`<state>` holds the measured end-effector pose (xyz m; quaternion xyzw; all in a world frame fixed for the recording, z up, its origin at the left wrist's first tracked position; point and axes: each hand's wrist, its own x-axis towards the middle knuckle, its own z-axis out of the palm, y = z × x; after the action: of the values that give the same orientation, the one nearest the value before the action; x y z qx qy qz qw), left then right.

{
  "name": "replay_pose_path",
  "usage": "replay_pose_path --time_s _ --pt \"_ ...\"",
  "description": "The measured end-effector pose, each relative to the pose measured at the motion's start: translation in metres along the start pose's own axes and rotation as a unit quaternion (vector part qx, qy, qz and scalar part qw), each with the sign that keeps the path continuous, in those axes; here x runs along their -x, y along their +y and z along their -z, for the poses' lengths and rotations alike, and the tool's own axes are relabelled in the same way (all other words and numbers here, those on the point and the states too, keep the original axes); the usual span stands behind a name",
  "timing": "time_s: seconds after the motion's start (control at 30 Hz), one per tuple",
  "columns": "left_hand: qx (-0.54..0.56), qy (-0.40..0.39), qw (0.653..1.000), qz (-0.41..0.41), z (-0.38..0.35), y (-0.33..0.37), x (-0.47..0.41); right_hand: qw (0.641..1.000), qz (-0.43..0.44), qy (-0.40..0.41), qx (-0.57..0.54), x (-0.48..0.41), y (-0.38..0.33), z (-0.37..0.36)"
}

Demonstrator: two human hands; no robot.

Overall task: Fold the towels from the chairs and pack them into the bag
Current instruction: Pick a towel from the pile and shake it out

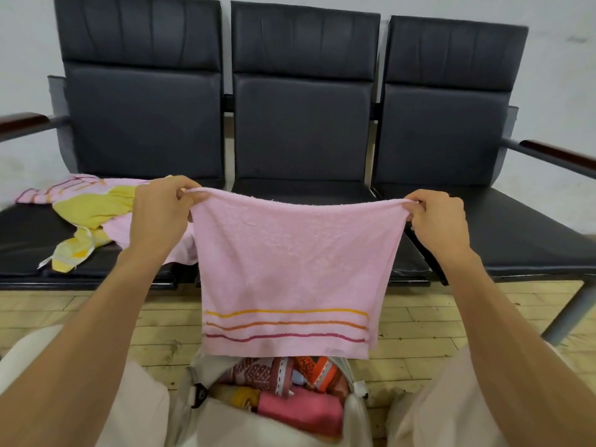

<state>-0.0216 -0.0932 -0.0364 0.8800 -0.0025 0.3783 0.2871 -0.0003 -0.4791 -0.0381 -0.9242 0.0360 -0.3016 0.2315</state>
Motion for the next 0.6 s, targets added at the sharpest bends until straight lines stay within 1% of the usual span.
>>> replay_pose_path --time_s 0.07,0.23,0.37,0.53,0.6 --pt "0.009 -0.008 1.0 0.014 0.0012 0.0025 0.0 1.0 -0.012 -0.01 -0.001 -0.0002 -0.0009 0.0001" --pt "0.086 -0.027 0.993 0.079 0.0029 0.0044 -0.0025 0.999 -0.025 -0.019 -0.022 -0.0013 -0.0018 -0.0015" --pt "0.16 -0.03 0.977 0.134 0.0047 0.008 -0.0023 0.999 -0.023 -0.025 -0.035 -0.0019 -0.0039 -0.0031" --pt "0.195 -0.021 0.969 0.151 0.004 0.0097 -0.0024 0.999 -0.018 -0.03 -0.038 0.0 -0.0071 -0.0024" --pt "0.209 -0.017 0.964 0.166 0.0036 0.0104 -0.0023 0.997 -0.028 -0.037 -0.06 0.001 -0.0101 -0.0006"
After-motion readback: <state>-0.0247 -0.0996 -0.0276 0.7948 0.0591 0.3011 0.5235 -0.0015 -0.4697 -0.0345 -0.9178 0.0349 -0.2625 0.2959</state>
